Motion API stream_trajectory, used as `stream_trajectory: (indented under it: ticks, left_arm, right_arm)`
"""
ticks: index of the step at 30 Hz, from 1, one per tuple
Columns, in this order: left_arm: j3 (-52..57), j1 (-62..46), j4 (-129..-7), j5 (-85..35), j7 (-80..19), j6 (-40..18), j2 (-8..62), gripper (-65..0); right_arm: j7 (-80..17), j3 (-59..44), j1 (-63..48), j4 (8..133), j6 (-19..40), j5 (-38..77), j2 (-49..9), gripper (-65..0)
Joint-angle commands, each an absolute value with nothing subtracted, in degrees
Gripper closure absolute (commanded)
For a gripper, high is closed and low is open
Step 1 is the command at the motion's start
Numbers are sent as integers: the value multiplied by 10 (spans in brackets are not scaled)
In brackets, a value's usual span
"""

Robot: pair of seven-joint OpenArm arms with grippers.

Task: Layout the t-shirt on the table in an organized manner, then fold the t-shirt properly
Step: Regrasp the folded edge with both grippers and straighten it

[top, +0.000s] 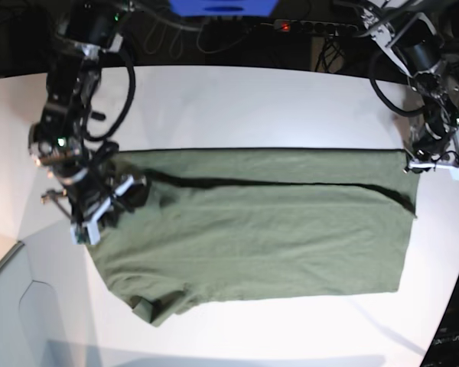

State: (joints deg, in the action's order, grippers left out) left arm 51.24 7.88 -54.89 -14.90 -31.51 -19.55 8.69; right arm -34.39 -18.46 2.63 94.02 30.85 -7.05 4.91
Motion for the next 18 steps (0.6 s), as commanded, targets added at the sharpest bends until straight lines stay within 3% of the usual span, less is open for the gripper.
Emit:
stream_trajectory:
  ticks: [1, 9, 13, 15, 18]
  left_arm:
    - [512, 85, -555, -149, -316, -197, 94, -117]
    - [512, 80, -555, -149, -320, -197, 94, -118]
    - [512, 80, -555, -149, -320, -193, 94, -192]
    - [512, 80, -555, -149, -320, -193, 94, -249]
    - [512, 80, -555, -149, -320, -193, 94, -312]
  right_arm:
    - [-331, -182, 51, 942, 316, -63, 49, 0]
    - [-331, -180, 166, 834, 314, -64, 36, 0]
    - [-331, -179, 206, 754, 314, -64, 28, -3]
    - [-332, -179, 220, 720, 314, -64, 15, -65]
    - [-332, -180, 226, 694, 314, -64, 8, -212]
